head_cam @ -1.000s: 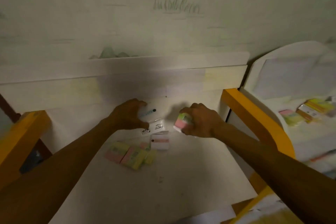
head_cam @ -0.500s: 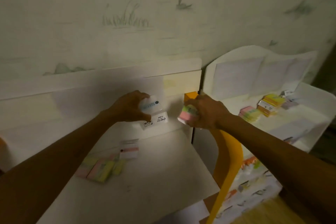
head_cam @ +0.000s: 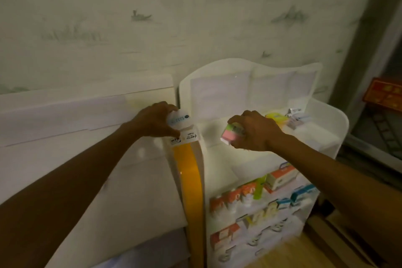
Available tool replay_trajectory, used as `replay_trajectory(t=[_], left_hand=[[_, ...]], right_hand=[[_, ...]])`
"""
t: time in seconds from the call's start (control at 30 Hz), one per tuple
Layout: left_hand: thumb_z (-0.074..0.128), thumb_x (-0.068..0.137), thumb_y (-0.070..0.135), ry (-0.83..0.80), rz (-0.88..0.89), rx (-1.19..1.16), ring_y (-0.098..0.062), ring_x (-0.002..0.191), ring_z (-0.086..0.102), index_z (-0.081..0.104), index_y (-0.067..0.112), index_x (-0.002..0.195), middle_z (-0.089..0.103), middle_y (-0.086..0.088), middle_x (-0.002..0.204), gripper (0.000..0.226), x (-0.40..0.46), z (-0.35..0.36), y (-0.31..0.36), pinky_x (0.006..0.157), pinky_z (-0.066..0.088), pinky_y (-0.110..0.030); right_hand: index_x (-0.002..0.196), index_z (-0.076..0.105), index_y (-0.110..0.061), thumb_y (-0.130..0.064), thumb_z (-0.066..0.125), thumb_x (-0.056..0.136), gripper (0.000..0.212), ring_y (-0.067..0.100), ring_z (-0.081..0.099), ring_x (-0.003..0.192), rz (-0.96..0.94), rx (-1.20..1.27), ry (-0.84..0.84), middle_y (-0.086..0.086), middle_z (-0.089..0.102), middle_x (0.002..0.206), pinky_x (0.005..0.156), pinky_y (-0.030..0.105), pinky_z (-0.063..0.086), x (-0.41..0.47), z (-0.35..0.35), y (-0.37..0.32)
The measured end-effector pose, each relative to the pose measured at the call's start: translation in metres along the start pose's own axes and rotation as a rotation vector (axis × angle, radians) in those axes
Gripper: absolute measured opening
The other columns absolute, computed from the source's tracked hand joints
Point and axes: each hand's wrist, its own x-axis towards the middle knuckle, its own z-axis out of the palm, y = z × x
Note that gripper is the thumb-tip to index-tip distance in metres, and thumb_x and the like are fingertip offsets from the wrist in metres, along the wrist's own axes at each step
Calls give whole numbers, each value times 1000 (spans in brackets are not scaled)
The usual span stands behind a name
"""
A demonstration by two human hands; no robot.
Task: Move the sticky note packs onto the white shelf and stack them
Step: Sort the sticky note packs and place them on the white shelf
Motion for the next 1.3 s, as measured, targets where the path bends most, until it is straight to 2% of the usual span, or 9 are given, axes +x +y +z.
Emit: replay_trajectory(t=[0.17, 0.4, 0.57, 0.87, 1.07, 1.2, 1.3], left_hand=[[79, 66, 54, -22, -13, -13, -22, 116, 51, 42, 21, 139, 50, -1, 133, 88, 23, 23, 55, 96, 48, -42], [79, 67, 52, -42, 27, -24, -18, 107, 51, 43, 20, 139, 52, -1, 125, 86, 69, 60, 104, 84, 44, -30], [79, 65, 54, -53, 23, -37, -19, 106, 52, 43, 21, 138, 51, 0, 124, 88, 124, 94, 130, 87, 45, -34], [76, 72, 48, -120, -51, -97, -19, 115, 49, 35, 22, 144, 46, 1, 133, 87, 219, 152, 158, 91, 41, -30], [76, 68, 56, -158, -116, -72, -19, 116, 50, 36, 24, 142, 46, 2, 132, 90, 254, 170, 161, 92, 43, -31], [77, 67, 56, -157, -126, -53, -18, 123, 47, 36, 23, 143, 41, 4, 143, 93, 276, 174, 171, 97, 42, -31], [79, 65, 52, -143, -114, -51, -17, 121, 48, 38, 22, 141, 42, 5, 140, 91, 294, 173, 184, 96, 43, -31]], right_hand=[[130, 48, -35, -57, 67, 73, 63, 26, 49, 117, 28, -14, -16, 4, 54, 121, 88, 39, 48, -17, -2, 71], [133, 47, -34, -62, 66, 74, 68, 25, 46, 122, 64, 4, -17, 2, 51, 128, 91, 40, 48, -14, 6, 149], [131, 47, -35, -65, 63, 74, 67, 23, 46, 122, 69, -23, -28, 1, 51, 130, 90, 39, 46, 7, 17, 206], [136, 42, -35, -60, 64, 77, 68, 23, 44, 123, 33, -86, -152, 2, 49, 130, 91, 38, 46, 89, 30, 306], [138, 39, -35, -59, 63, 78, 69, 23, 44, 124, 27, -59, -198, 3, 48, 130, 94, 39, 45, 123, 39, 351], [136, 41, -38, -57, 66, 77, 67, 21, 44, 124, 14, -41, -168, 0, 49, 129, 91, 37, 44, 144, 43, 383], [134, 42, -39, -58, 67, 76, 66, 20, 44, 123, 2, -28, -155, -2, 49, 127, 88, 36, 44, 158, 42, 408]])
